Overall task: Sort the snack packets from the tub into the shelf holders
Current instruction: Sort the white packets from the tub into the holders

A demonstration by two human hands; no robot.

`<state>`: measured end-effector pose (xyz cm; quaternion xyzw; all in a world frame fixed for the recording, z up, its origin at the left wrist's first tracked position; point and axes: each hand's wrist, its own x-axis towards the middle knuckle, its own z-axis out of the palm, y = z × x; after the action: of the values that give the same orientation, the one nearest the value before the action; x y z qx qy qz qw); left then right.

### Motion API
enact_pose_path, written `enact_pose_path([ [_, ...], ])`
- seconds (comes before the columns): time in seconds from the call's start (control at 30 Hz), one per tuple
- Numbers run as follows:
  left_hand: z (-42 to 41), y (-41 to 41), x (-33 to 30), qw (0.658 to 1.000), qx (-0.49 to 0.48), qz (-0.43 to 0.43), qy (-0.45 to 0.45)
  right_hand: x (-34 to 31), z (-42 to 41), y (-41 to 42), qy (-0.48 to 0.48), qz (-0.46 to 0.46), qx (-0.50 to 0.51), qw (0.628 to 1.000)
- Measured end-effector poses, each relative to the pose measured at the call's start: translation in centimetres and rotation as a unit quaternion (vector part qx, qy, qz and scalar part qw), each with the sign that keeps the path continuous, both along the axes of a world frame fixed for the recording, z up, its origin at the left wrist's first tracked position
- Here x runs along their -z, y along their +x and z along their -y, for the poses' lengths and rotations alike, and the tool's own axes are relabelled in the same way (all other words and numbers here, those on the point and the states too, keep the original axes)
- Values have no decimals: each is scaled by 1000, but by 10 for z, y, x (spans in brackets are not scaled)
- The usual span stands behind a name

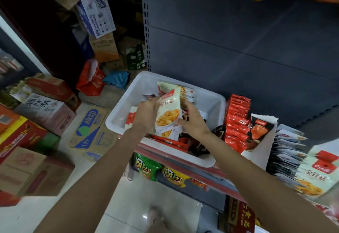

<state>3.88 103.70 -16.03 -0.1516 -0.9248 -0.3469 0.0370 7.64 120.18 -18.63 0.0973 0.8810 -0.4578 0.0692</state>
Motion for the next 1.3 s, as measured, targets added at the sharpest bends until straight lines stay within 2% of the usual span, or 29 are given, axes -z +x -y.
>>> enact_pose_path([
  [0.1,-22,9,-17,997,65,19,43,-33,-19,10,-54,-23,47,997],
  [0.2,-56,21,-33,994,65,22,90,-60,-50,31,-85,-36,84,992],
  [0.37,-128,47,-61,975,126,32,179,-99,-117,94,-137,-142,155,968],
  [0.47,-179,70,-78,961,175,55,207,-115,-162,133,-165,-169,203,950],
  [0.6,-239,99,-86,955,214,47,199,-124,-214,174,-141,-198,245,939],
  [0.87,-320,149,-80,959,237,66,141,-108,-293,230,-37,-191,280,940],
  [1.03,-349,170,-74,960,248,67,109,-94,-320,249,-46,-172,299,937],
  [1.3,-365,181,-57,971,231,50,36,-68,-342,261,-11,-121,303,945],
])
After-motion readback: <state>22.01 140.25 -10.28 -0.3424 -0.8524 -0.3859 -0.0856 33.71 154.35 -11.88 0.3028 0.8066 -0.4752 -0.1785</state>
